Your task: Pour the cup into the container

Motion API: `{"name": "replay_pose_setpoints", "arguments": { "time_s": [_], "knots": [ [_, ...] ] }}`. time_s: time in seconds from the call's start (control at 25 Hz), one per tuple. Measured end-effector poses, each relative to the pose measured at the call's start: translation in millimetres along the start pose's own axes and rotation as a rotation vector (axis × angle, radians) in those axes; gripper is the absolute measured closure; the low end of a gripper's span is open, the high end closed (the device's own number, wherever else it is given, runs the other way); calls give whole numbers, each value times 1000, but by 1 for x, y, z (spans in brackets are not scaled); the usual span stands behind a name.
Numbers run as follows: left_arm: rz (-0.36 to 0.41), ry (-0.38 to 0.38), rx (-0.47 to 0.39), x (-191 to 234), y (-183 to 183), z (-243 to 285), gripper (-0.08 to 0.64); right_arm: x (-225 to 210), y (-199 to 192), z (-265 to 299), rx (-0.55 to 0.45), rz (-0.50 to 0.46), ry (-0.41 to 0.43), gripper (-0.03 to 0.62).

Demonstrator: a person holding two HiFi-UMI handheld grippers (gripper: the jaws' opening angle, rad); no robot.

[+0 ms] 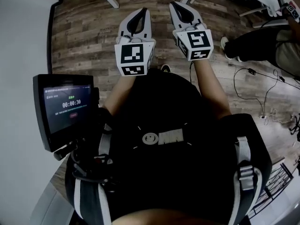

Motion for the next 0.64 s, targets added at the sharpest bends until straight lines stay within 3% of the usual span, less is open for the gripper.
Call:
{"name": "replay_pose_setpoints", "arguments": {
  "time_s": [0.64],
  "knots": [
    [6,9,-29,1,10,4,566,0,11,3,-9,-42,14,589]
  ]
}}
Point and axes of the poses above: the fingertips, and each gripper's own axes: z forward along the fingers, x to its left, y out of its top, the point moved 7 cm from there along -z, backward along the fingers, and after that the axes turned 9 degrees about x, right-handed, at the moved point
